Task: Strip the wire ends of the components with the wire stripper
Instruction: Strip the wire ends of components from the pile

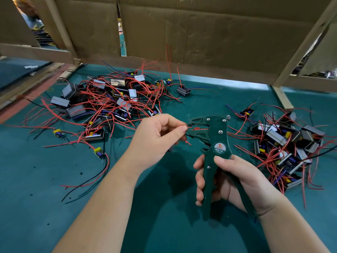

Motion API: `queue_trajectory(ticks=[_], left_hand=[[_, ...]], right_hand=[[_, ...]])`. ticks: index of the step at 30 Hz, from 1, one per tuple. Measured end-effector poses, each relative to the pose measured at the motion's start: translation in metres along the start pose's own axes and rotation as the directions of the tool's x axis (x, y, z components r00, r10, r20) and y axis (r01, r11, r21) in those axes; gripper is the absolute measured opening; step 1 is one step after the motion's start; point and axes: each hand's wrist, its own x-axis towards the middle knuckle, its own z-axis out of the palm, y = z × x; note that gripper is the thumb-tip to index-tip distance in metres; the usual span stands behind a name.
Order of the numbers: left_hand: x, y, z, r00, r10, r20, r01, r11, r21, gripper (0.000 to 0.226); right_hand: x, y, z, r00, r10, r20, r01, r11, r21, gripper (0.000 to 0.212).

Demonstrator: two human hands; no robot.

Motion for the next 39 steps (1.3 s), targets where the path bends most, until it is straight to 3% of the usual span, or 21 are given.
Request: queue_trajectory(ticks=[10, 22, 26, 31, 36, 39], left_hand=[[-0.001, 0.001, -0.006, 0.996, 0.070, 0.048, -0.072, 0.996, 0.060, 0.018], [0.000, -0.001, -0.009, 0.997, 0.056, 0.050, -0.062, 0.989, 0.133, 0.020], [0.003, -0.007, -0.013, 0.999, 0.039, 0.016, -0.042, 0.976, 0.215, 0.020], [0.004, -0.013, -0.014, 0.999, 0.012, 0.053, -0.030, 0.934, 0.356, 0.026], [0.005, -0.015, -0.017, 0.997, -0.015, 0.078, -0.020, 0.904, 0.428, 0.024], [0.006, -0.017, -0.025, 0.998, -0.043, 0.041, 0.019, 0.886, 0.463, 0.025]], right_hand=[[0.000, 0.002, -0.001, 1.000, 0.028, 0.015, -0.027, 0.999, -0.026, 0.052], [0.003, 0.005, 0.001, 0.996, 0.084, -0.015, -0.084, 0.996, -0.032, 0.061], [0.007, 0.012, 0.013, 0.992, 0.073, -0.099, -0.076, 0.997, -0.018, 0.059], [0.017, 0.019, 0.026, 0.914, 0.015, -0.404, -0.033, 0.999, -0.039, 0.057], [0.011, 0.007, 0.020, 0.937, 0.091, -0.338, -0.079, 0.996, 0.050, 0.053], [0.006, -0.003, 0.007, 0.909, 0.037, -0.414, -0.008, 0.997, 0.071, 0.050]])
